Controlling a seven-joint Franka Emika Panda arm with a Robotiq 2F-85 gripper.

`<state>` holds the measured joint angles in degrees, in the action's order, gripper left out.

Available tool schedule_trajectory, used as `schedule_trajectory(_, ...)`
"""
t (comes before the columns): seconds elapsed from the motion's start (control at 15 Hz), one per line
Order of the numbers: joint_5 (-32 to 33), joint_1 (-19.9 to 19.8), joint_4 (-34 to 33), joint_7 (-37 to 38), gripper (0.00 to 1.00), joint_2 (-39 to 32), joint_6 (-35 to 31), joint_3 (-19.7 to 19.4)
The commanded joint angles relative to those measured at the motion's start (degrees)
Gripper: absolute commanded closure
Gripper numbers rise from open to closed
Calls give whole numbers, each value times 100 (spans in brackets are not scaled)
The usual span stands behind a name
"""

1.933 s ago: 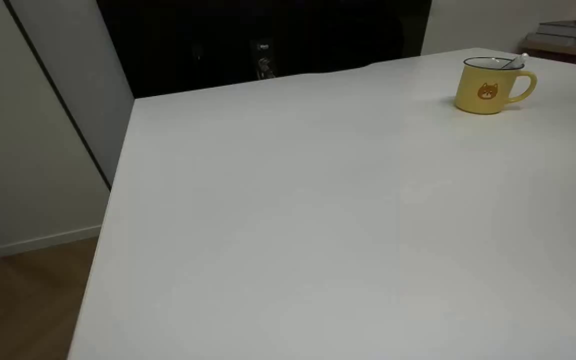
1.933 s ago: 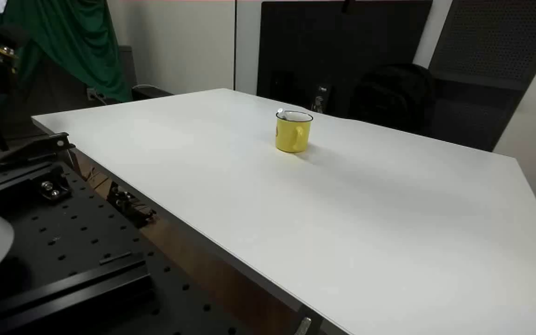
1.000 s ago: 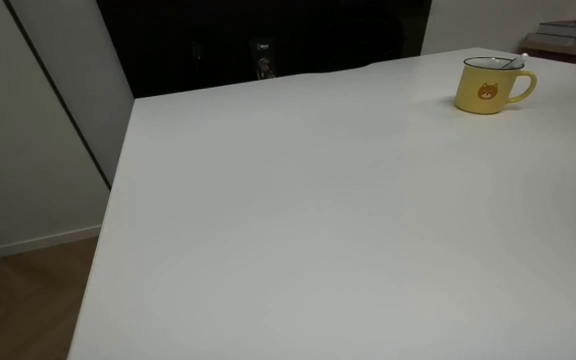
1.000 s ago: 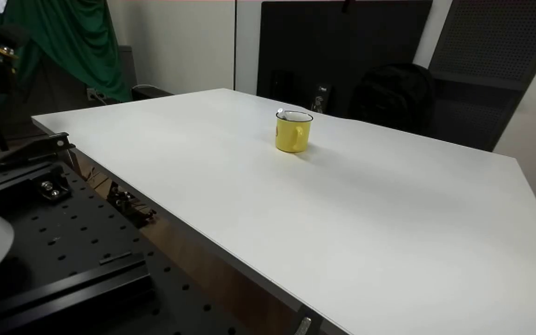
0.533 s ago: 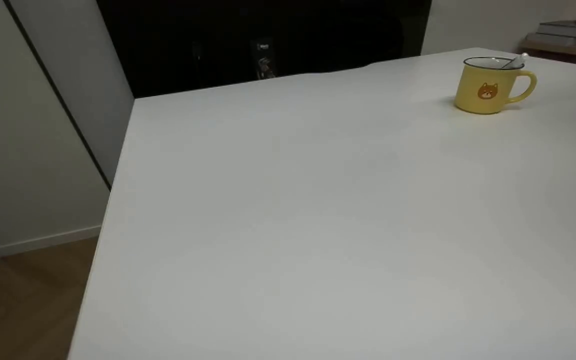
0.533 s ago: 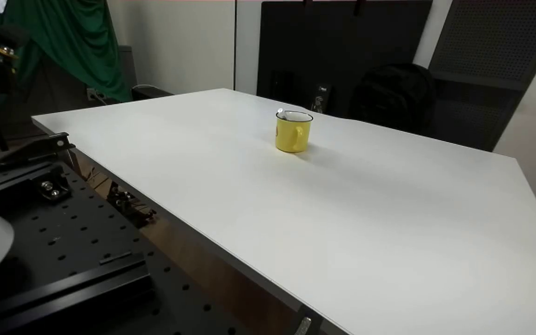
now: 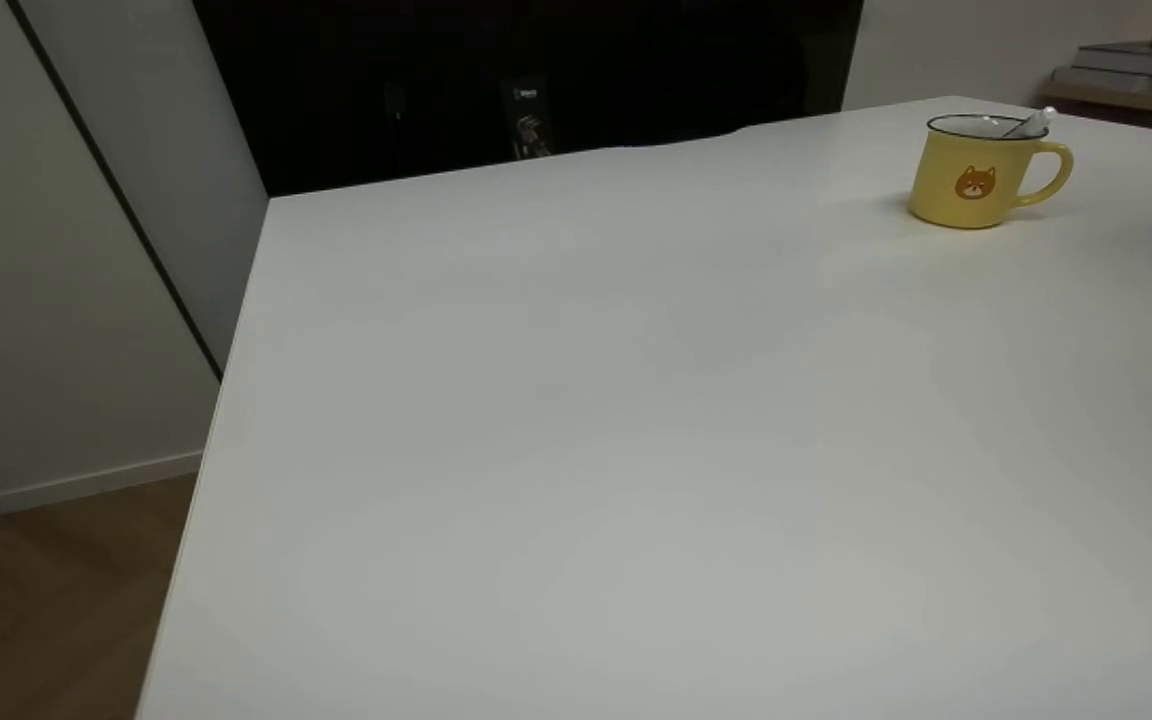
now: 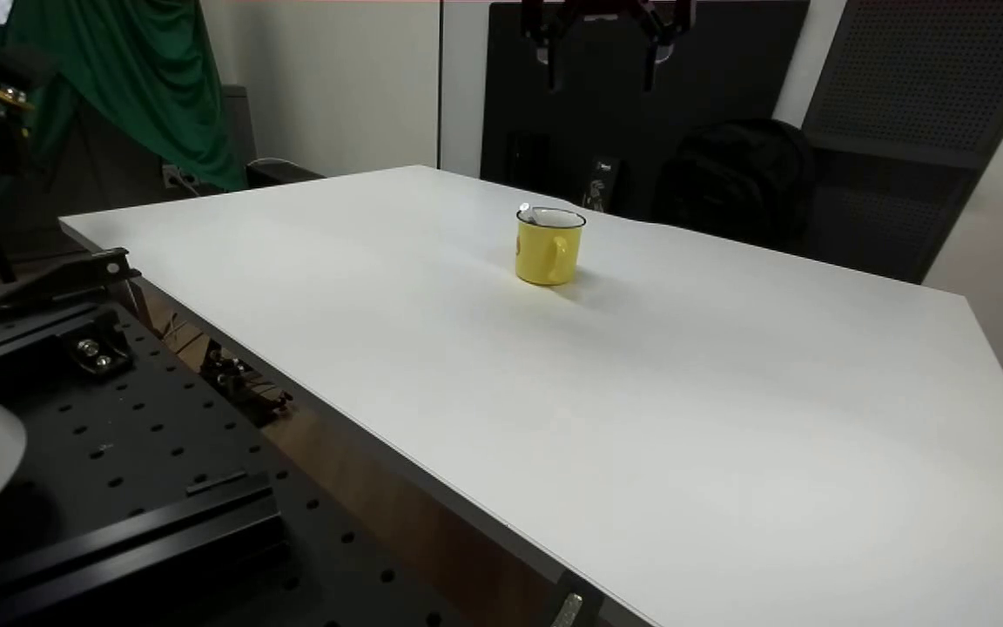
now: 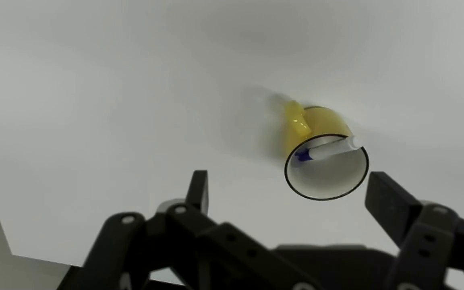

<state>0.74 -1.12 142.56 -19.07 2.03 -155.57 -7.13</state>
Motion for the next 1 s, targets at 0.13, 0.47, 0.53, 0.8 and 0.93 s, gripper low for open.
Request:
schedule_trajectory(0.13,1244,-55,22,753,0,-525,-781,228)
schedule_trajectory(0.47,1911,132,97,1224,0,-900,-1520,147)
schedule_trajectory(0.53,2032,183,117,1328,0,-961,-1650,115)
schedule_trajectory(0.8,2495,437,202,1724,0,-1166,-2130,-87)
schedule_trajectory(0.93,2586,556,249,1807,0,-1276,-2375,-181)
